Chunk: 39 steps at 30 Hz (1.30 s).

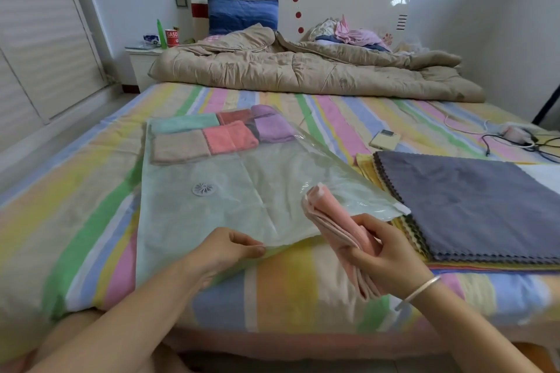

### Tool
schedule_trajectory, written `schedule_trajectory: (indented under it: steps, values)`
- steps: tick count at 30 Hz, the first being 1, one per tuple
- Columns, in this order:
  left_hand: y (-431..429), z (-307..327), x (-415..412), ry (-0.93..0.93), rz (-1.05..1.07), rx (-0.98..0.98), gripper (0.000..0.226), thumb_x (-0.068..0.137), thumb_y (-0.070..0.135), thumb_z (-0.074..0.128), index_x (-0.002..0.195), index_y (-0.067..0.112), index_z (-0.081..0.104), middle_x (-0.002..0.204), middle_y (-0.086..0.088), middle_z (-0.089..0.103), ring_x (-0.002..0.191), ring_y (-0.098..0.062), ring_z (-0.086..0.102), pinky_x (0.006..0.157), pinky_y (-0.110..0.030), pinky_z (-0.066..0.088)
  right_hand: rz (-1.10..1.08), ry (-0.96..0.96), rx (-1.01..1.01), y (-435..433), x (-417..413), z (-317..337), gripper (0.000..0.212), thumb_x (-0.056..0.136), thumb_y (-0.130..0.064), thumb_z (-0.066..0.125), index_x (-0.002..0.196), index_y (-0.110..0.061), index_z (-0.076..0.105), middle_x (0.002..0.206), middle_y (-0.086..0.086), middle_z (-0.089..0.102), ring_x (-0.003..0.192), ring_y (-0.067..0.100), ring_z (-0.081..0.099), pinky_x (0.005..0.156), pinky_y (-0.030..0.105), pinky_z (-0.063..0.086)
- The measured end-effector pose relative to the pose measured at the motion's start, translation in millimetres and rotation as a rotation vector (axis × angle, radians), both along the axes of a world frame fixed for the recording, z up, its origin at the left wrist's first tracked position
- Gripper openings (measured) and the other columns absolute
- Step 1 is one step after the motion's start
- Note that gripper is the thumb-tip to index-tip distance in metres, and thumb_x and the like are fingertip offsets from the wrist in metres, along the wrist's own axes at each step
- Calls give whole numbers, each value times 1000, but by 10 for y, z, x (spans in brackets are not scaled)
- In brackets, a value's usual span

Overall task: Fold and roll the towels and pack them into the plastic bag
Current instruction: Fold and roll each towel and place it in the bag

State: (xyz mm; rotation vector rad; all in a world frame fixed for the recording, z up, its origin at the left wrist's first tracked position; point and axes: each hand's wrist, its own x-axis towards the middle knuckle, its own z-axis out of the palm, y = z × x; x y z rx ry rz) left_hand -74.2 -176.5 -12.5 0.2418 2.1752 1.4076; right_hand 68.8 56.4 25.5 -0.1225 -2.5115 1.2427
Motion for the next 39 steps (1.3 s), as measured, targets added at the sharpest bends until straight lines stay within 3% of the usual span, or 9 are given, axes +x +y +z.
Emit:
schedule_trajectory:
  steps: [5,11,16,19,22,28,34,37,39]
  values:
    - [22,38,42,-60,7,37,22,64,16,88,73,4,73,70,-2,71,71,-10,64,81,-23,45,-34,69,280,-7,134,20,32,64,-39,64,96,-37,61,93,-19,60,82,5,59,70,29,50]
    - [-51,146,20,-222,41,180,23,70,22,85,82,5,75,83,-15,71,71,-21,65,74,-29,50,-8,54,525,-59,61,-17,39,63,-40,60,101,-33,63,99,-19,56,85,5,52,68,28,48]
    - [-36,166,49,-64,45,150,18,84,27,73,94,11,76,93,5,76,98,-11,67,82,-26,44,-47,17,685,-64,2,-97,42,60,-47,50,100,-39,60,101,-18,58,90,10,53,63,28,47]
    - [4,247,88,108,150,196,12,83,25,74,86,14,76,92,4,76,97,-10,67,79,-21,47,-44,-246,849,-48,6,-189,43,68,-53,45,105,-34,58,100,-11,56,95,15,53,71,28,45]
    - [26,406,149,300,159,194,8,82,28,76,79,21,77,86,9,75,89,-5,68,80,-19,48,-77,-409,789,-110,50,-178,32,75,-54,51,95,-30,58,90,-7,55,85,17,54,66,29,42]
    - [58,792,253,668,115,114,2,78,27,78,77,26,78,88,18,72,83,1,63,69,-12,43,-84,-239,675,-412,-365,170,32,76,-42,58,105,-31,59,98,-6,57,89,17,53,68,29,43]
    - [-1,1182,182,555,69,262,4,79,21,78,79,25,78,82,12,75,75,2,67,66,-8,45,-83,-127,942,-663,-1275,172,37,83,-30,55,118,-19,55,115,6,56,108,28,51,81,34,43]
    - [-115,1351,-4,471,-83,223,15,80,36,74,84,23,79,85,9,76,76,0,68,69,-14,52,-57,-78,759,-689,-1851,47,33,85,-19,43,116,-16,55,107,14,55,106,32,53,87,40,42]
    - [-234,1391,-246,366,-96,272,30,78,50,65,86,25,79,90,8,76,85,-8,69,77,-26,58,-15,-81,772,-678,-2252,-125,51,85,-20,40,136,-21,40,129,9,50,114,30,48,95,43,42]
